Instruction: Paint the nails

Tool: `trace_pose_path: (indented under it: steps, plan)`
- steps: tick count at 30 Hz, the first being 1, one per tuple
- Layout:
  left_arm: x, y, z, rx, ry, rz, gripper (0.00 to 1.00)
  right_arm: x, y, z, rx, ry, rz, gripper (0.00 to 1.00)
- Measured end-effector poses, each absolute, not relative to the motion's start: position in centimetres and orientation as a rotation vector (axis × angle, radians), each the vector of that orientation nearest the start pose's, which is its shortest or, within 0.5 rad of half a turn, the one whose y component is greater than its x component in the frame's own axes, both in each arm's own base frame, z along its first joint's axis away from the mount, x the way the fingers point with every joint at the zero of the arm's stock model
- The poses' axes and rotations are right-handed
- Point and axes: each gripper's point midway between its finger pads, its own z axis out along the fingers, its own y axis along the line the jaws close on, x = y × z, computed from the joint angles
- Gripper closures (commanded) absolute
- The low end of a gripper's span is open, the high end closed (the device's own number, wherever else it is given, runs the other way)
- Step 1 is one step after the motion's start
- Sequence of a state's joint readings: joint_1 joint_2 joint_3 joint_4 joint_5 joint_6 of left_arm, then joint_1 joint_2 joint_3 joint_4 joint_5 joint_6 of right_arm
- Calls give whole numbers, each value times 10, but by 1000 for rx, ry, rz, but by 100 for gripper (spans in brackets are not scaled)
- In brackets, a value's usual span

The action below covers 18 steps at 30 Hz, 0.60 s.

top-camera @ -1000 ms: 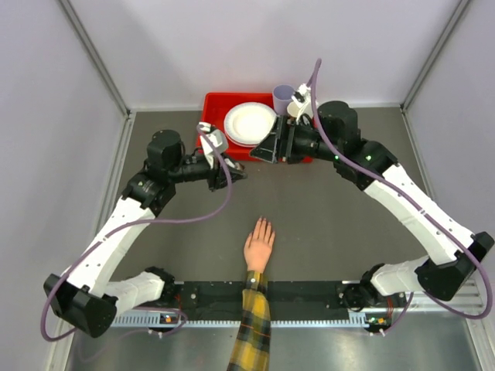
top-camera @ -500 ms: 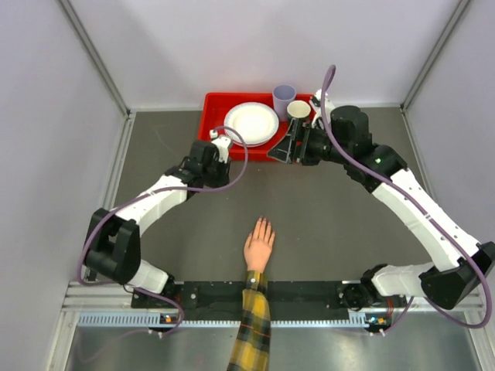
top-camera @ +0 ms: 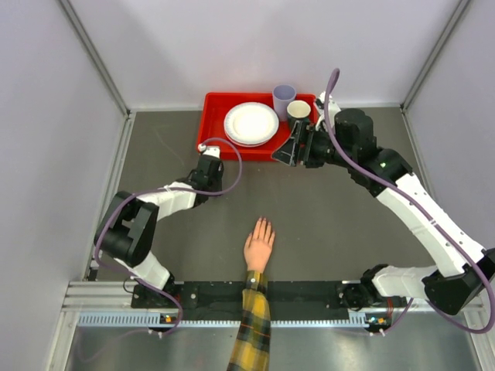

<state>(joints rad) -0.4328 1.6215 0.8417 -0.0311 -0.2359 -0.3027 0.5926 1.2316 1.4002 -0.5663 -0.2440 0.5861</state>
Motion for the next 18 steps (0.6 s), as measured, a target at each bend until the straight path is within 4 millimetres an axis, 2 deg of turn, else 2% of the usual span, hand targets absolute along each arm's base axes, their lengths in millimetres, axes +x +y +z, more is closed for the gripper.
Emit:
trace_pose_path:
  steps: [9,18]
  plan:
    - [374,-129,32,-49,2311,-24,92,270,260,325,-176,2120,976,26]
    - [379,-125,25,-171,2293,-4,86,271,260,325,-176,2120,975,26]
